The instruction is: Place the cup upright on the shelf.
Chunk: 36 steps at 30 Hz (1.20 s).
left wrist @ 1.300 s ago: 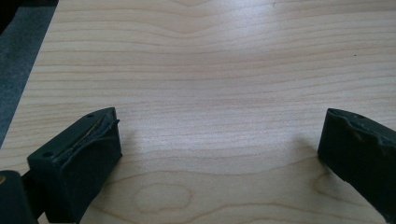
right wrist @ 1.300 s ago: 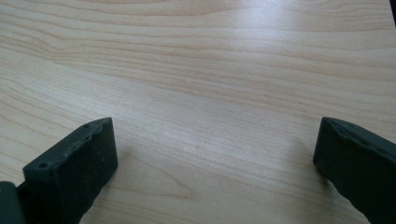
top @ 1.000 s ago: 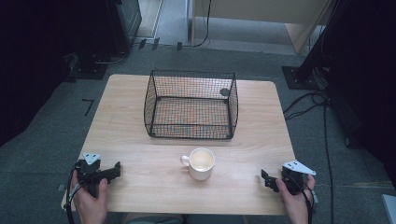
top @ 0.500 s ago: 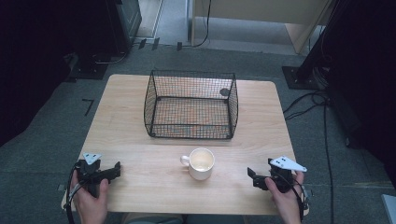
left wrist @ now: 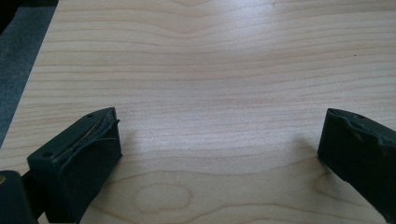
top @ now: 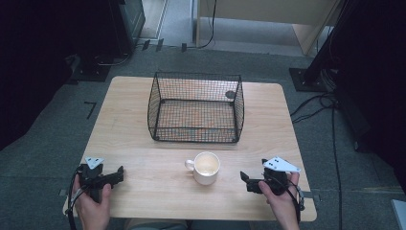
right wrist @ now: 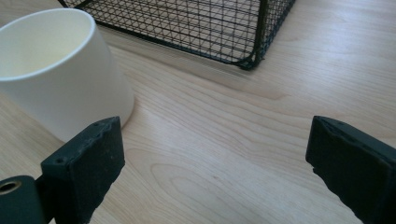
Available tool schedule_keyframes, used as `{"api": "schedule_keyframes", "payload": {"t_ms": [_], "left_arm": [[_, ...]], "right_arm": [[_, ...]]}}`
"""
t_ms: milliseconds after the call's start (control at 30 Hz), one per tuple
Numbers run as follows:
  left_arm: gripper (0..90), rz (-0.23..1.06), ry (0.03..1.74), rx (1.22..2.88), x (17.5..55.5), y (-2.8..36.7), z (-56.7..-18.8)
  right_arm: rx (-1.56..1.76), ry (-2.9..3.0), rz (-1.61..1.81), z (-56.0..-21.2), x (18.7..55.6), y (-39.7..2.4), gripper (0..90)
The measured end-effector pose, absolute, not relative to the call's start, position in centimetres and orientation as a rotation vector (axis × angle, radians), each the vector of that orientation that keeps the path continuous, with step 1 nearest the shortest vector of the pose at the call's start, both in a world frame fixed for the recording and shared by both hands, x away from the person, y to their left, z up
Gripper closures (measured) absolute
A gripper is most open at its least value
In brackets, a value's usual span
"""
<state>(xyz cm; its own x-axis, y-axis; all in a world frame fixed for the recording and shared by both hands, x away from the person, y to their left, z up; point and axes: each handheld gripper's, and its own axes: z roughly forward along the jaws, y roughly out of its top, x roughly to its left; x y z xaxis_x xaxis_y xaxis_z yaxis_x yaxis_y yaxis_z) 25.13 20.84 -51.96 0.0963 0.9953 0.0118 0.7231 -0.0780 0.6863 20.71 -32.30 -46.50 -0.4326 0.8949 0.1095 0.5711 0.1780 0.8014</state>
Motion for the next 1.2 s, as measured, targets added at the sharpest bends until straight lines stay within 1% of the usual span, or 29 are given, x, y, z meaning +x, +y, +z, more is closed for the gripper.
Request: {"api": "schedule_keyframes", "payload": {"t_ms": [567, 1200], "left_arm": [[0.0, 0.680, 1.679, 1.859, 25.1, 20.8, -52.0], [0.0, 0.680, 1.679, 1.859, 25.1, 20.8, -52.0]], "right_arm": [[1.271, 2.143, 1.195, -44.9, 21.2, -28.5, 0.7], [1.176, 2.211, 1.257, -44.5, 21.7, -25.1, 0.0]]}}
